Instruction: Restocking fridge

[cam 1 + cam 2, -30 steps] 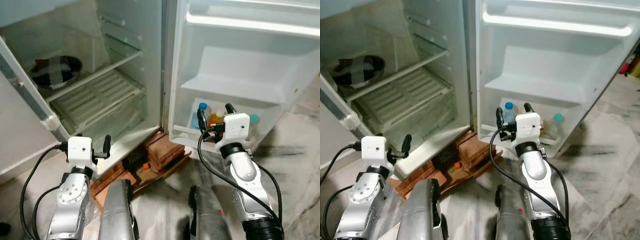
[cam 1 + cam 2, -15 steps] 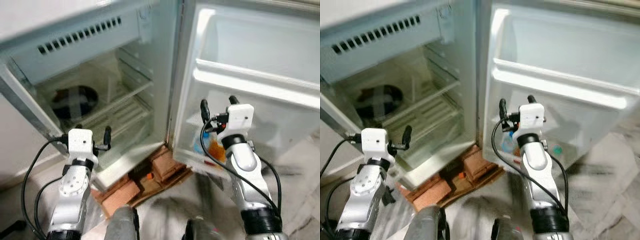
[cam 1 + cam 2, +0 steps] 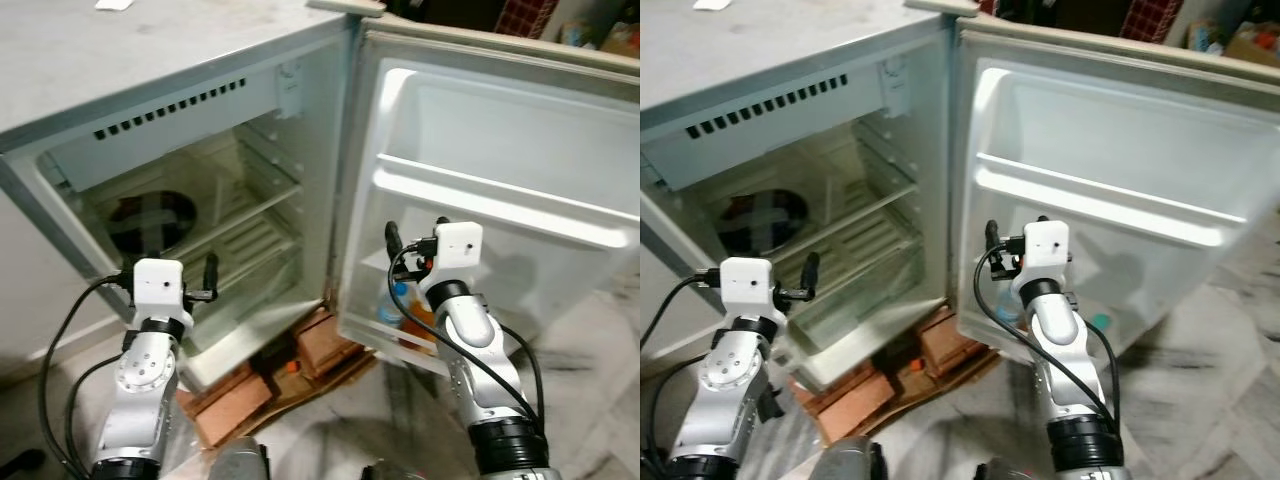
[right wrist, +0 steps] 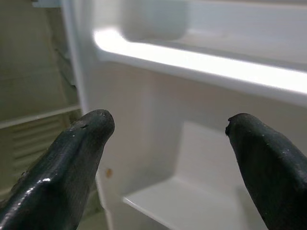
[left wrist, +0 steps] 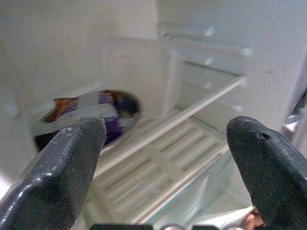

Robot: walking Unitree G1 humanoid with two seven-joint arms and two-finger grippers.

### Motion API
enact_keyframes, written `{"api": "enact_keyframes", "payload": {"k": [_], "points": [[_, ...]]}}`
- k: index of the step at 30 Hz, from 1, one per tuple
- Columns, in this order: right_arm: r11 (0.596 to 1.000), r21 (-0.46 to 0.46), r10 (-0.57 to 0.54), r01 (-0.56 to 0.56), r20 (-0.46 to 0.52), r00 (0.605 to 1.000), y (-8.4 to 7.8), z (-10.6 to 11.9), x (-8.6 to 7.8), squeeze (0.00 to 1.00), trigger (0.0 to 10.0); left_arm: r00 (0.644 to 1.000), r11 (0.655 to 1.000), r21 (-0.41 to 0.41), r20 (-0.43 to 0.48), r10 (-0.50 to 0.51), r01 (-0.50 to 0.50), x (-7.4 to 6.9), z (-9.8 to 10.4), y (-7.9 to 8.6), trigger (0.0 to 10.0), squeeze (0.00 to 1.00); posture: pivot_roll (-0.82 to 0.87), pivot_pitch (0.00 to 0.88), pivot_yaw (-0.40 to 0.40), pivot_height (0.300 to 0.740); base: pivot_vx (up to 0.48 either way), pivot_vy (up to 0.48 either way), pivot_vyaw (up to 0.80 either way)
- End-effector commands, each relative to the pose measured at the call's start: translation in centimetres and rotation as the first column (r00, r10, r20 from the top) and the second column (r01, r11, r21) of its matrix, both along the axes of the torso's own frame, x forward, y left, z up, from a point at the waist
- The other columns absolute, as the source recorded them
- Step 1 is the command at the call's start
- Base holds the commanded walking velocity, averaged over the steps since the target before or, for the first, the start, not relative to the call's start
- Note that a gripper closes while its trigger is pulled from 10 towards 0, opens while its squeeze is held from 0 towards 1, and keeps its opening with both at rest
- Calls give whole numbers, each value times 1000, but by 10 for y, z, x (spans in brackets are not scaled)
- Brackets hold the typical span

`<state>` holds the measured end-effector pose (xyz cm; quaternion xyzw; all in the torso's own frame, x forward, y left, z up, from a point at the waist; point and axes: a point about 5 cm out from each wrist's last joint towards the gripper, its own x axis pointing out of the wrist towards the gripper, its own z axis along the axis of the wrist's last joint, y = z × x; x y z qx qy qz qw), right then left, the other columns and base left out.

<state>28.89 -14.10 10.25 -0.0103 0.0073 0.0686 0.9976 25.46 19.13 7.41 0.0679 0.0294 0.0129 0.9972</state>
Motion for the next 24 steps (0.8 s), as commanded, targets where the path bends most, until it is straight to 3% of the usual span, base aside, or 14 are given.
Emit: {"api": "enact_keyframes", "payload": {"k": [1, 8, 12, 15, 24], "points": [[1000, -18, -14, 13, -23, 1000, -6, -3, 0, 0, 10000, 1000, 1000, 5, -21, -5, 5, -1, -4, -3, 10000, 0, 42, 2, -1, 740, 0, -480, 0], [1000, -22, 13, -14, -44, 999, -3, -4, 2, 0, 10000, 999, 1000, 15, -36, 23, -23, -2, -6, 0, 10000, 0, 42, 5, -1, 740, 0, -480, 0], [994, 23, 106, -105, -48, 993, 6, -4, -1, 0, 10000, 999, 1000, 17, -40, 26, -25, -2, -6, 0, 10000, 0, 43, 7, -1, 740, 0, -443, 0], [988, -56, 144, -144, -4, 990, 10, 0, -2, 0, 10000, 999, 999, 28, -40, 26, -24, -2, -7, -1, 10000, 0, 45, 7, -4, 740, 0, -424, 0], [977, -69, 205, -203, 10, 979, 19, 2, -3, 0, 10000, 999, 999, 44, -36, 14, -13, -1, -7, -2, 10000, 0, 48, 5, -5, 740, 0, -447, 0]]}}
